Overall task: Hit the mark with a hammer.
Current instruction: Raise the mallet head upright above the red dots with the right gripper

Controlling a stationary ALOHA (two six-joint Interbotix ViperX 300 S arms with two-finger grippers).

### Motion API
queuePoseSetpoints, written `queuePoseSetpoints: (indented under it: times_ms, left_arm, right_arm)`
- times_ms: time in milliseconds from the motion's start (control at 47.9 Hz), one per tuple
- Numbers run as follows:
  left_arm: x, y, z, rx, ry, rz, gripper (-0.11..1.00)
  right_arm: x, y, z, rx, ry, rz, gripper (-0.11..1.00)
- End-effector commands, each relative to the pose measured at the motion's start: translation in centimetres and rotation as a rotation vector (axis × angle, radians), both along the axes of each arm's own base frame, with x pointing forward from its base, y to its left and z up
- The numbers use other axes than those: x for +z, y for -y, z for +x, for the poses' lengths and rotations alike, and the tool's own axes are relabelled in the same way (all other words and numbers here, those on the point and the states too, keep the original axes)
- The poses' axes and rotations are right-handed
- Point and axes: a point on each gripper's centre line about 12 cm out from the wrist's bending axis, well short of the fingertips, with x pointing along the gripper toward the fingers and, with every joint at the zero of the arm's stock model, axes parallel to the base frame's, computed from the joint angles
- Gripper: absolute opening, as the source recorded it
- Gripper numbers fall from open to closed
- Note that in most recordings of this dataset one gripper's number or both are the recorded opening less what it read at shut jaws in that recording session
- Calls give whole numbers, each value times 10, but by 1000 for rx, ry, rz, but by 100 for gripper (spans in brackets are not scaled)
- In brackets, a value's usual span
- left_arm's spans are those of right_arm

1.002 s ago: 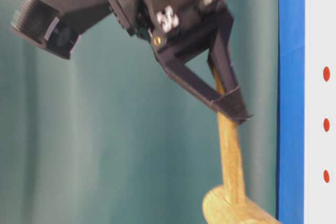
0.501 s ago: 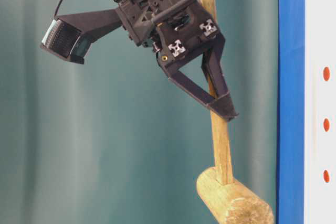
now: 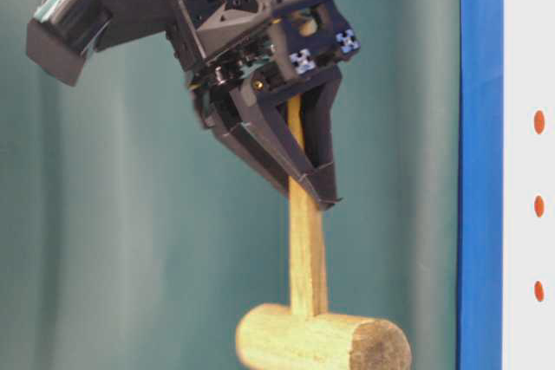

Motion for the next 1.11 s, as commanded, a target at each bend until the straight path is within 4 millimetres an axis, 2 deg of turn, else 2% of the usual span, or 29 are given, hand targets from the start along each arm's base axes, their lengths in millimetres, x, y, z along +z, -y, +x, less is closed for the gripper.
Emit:
queuePoseSetpoints:
  times_ms: [0,313,731,960,1002,1085]
  left_arm:
    - [4,0,1,2,11,-12,0]
    - [4,0,1,1,9,-26,0]
    - [4,-1,1,5,11,-32,0]
    - [4,-5,1,22,11,-116,1]
    - [4,-6,1,30,14,-135,5]
    - [3,-9,2,44,13,-178,24]
  right_arm:
    - [35,1,2,10,120,-91,9]
    - [48,-1,0,38,208,-382,9]
    - [45,-2,-1,32,197,-375,9]
    - [45,-2,-1,30,203,-377,9]
    - [45,-2,-1,31,203,-379,9]
    - [45,-2,-1,31,201,-377,9]
